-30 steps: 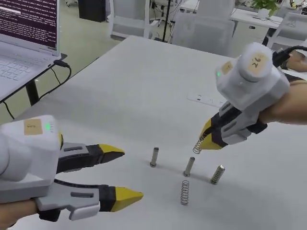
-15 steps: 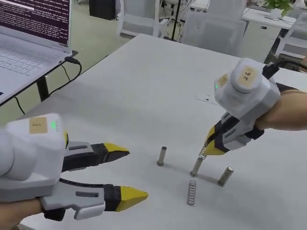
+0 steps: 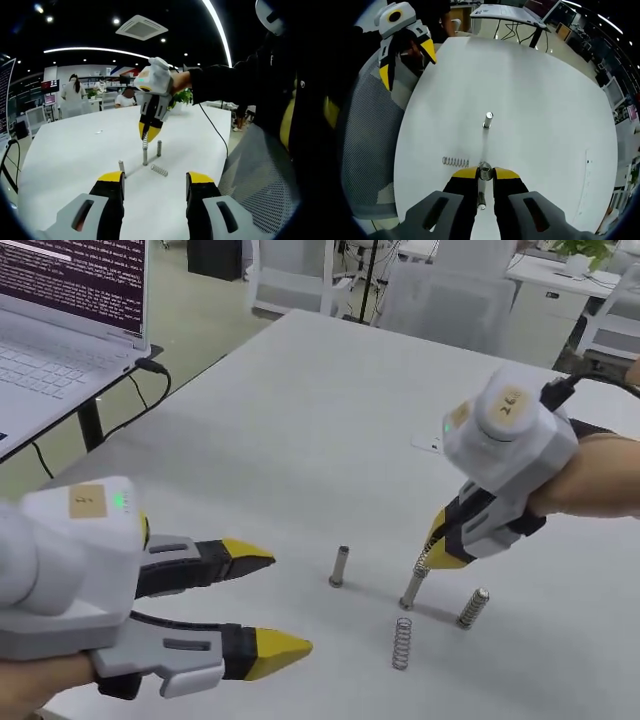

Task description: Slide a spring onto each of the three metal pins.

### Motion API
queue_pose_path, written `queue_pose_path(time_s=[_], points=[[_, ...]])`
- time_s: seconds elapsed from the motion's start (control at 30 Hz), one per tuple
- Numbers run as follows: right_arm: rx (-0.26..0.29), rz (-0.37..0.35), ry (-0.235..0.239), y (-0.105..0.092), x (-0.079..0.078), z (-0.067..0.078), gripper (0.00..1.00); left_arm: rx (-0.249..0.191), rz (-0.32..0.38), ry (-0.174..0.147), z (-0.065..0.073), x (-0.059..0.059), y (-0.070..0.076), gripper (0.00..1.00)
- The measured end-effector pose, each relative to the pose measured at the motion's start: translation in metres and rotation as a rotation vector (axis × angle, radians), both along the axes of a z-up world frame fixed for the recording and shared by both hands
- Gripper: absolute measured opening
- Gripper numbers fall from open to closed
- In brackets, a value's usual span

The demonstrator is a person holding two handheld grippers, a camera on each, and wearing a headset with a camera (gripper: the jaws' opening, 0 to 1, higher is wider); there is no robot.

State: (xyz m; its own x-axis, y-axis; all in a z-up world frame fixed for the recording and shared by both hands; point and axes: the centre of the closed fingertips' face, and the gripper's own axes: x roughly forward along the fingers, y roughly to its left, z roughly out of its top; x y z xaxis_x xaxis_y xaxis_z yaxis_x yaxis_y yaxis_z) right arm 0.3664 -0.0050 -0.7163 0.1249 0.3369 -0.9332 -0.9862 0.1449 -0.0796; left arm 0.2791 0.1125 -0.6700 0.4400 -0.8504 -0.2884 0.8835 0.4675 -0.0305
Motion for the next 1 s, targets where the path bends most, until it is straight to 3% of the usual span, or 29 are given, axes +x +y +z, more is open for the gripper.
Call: queue_pose_path(time_s=[0.7, 1.0], points=[[-0.011, -0.029, 0.034, -0.004, 0.001, -0.042, 0.08, 0.012, -0.008, 0.0, 0.002, 0.0, -0.003, 0.43], [-0.02, -0.033, 0.03, -0.005, 0.002, -0.052, 0.08, 0.014, -0.007, 0.003, 0.001, 0.0, -0.003, 0.43]])
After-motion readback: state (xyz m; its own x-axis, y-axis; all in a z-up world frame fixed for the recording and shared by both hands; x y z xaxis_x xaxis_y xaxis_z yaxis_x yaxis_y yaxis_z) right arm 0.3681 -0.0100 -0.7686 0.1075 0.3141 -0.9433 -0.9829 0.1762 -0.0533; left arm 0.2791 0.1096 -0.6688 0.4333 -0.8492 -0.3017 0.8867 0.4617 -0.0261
